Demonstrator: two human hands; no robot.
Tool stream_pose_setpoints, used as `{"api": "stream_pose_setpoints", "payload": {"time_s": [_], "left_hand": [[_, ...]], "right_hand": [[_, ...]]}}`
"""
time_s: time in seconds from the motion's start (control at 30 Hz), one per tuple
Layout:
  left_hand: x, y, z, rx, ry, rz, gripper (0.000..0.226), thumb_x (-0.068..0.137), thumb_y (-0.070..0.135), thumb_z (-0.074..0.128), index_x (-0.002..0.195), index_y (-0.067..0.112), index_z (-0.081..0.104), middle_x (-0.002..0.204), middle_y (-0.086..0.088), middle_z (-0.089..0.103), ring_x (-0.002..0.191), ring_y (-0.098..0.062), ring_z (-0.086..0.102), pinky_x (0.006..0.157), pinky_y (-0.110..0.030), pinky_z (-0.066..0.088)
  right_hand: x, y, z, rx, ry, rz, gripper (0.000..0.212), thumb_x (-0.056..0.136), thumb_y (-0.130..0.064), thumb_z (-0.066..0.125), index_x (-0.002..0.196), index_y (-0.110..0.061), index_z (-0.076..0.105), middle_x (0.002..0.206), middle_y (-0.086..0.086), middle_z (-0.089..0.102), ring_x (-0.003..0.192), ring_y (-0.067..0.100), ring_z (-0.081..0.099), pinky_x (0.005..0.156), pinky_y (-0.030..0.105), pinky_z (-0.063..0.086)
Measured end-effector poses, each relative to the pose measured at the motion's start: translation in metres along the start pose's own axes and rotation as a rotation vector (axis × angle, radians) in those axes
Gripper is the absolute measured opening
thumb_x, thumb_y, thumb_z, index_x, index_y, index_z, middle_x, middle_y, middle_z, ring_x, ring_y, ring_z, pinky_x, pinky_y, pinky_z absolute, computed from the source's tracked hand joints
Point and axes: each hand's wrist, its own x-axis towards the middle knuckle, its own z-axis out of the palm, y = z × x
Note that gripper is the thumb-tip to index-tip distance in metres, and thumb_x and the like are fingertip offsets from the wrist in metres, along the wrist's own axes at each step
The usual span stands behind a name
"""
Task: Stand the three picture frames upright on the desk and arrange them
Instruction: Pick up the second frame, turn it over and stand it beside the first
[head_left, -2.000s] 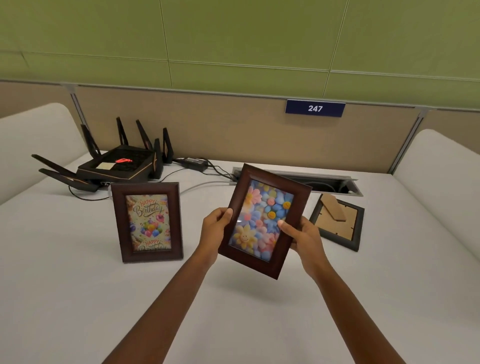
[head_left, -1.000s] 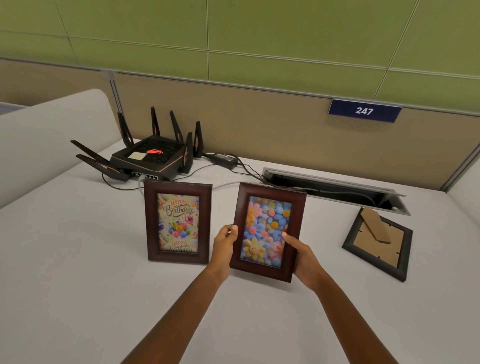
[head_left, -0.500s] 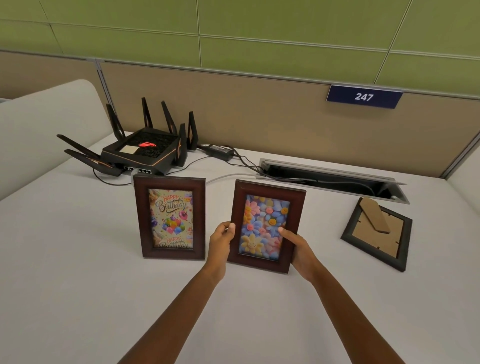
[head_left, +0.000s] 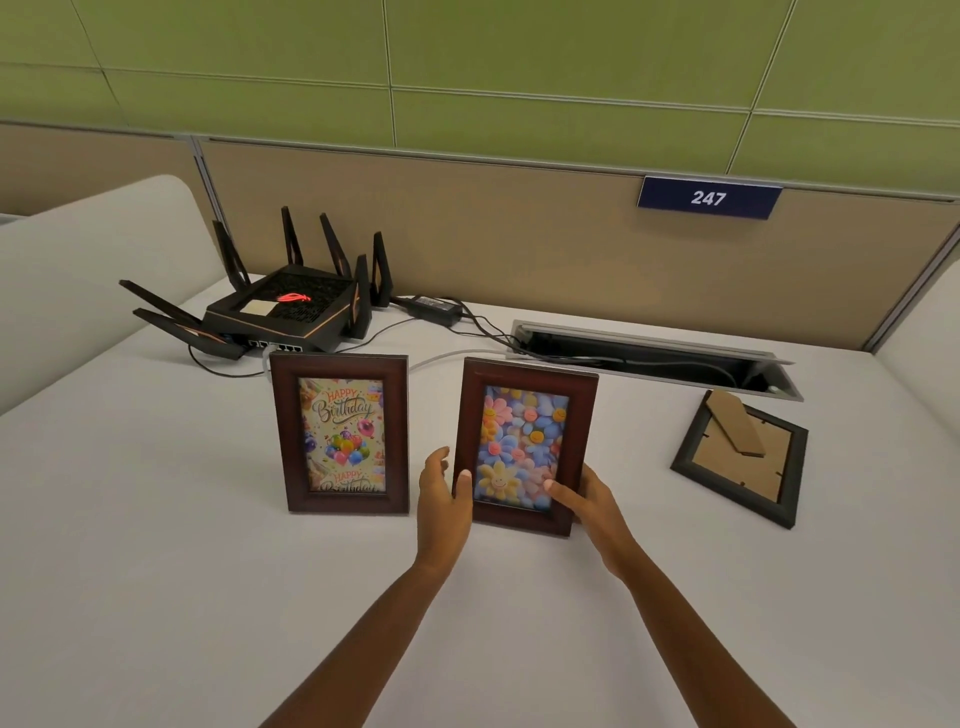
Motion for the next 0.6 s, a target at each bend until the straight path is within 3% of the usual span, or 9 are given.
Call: {"api": "stream_pose_setpoints", "payload": {"time_s": [0.13,0.3,0.4,0.47,0.6], "left_hand": [[-0.016,0.003,0.006,0.092,0.018,0.065,0.050,0.093,0.009,0.046,0.139,0.007,0.026,0.147,-0.015,0.032,0.135,-0.025,0.033,0.106,-0.034,0.037],[-0.035,0.003,0.018,0.234,0.050,0.175,0.057,0.091,0.008,0.049,0.141,0.006,0.021,0.151,-0.018,0.022,0.141,-0.028,0.023,0.112,-0.044,0.035],[-0.047,0.004,0.027,0.323,0.054,0.289,0.061,0.090,0.009,0.051,0.142,0.007,0.019,0.154,-0.018,0.014,0.143,-0.030,0.015,0.114,-0.046,0.031],[-0.056,0.007,0.033,0.371,0.020,0.391,0.061,0.087,0.008,0.056,0.139,0.005,0.024,0.152,-0.022,0.018,0.141,-0.037,0.017,0.111,-0.049,0.032],[-0.069,0.013,0.049,0.547,-0.045,0.662,0.065,0.066,0.001,0.077,0.125,-0.003,0.049,0.129,-0.031,0.051,0.118,-0.048,0.049,0.085,-0.052,0.050]], "right_hand": [[-0.009,0.007,-0.002,-0.105,0.049,-0.005,0.043,0.087,-0.022,0.056,0.127,-0.018,0.038,0.123,0.002,0.052,0.105,0.017,0.055,0.081,0.024,0.051],[-0.022,0.011,-0.008,-0.208,0.075,-0.002,0.050,0.087,-0.025,0.056,0.132,-0.016,0.035,0.129,0.007,0.052,0.101,0.014,0.053,0.066,0.011,0.051],[-0.030,0.012,-0.017,-0.273,0.121,0.009,0.051,0.088,-0.029,0.054,0.134,-0.018,0.034,0.136,0.010,0.048,0.114,0.023,0.052,0.086,0.027,0.047],[-0.036,0.013,-0.025,-0.318,0.150,0.011,0.049,0.089,-0.032,0.051,0.134,-0.020,0.034,0.138,0.011,0.046,0.121,0.026,0.049,0.093,0.033,0.042],[-0.044,0.016,-0.047,-0.430,0.196,0.016,0.043,0.093,-0.036,0.041,0.133,-0.023,0.036,0.141,0.008,0.045,0.124,0.024,0.046,0.101,0.035,0.037]]}}
